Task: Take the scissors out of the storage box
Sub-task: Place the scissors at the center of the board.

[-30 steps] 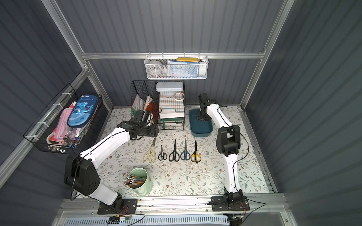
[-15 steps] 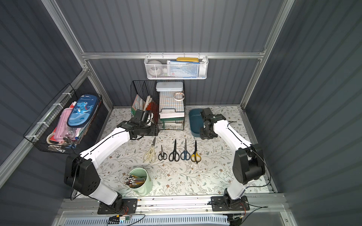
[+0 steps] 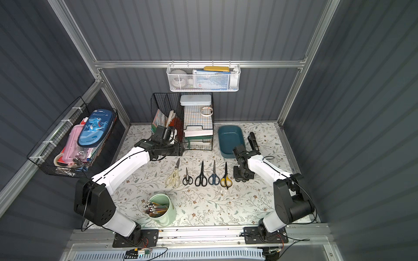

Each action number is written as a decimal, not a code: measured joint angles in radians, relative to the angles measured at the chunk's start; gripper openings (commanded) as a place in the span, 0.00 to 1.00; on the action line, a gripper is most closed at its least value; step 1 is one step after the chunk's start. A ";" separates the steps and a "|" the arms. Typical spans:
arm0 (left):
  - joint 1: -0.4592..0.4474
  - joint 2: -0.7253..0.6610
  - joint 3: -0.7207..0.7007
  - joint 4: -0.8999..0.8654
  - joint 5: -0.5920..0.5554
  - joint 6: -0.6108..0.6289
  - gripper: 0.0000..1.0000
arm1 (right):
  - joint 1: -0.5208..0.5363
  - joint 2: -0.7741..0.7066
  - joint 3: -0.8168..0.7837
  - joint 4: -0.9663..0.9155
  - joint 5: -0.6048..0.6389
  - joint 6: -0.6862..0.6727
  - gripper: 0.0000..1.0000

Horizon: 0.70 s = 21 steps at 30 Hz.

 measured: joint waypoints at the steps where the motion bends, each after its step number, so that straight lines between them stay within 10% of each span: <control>1: 0.000 0.000 0.002 0.000 0.000 0.001 0.73 | 0.000 0.017 0.000 0.011 -0.001 0.003 0.03; 10: 0.000 0.000 0.005 -0.010 -0.013 0.004 0.73 | 0.000 0.173 0.035 0.052 -0.003 -0.002 0.07; 21: 0.000 0.000 0.010 -0.032 -0.029 0.004 0.74 | 0.000 0.175 0.065 0.042 0.002 -0.011 0.51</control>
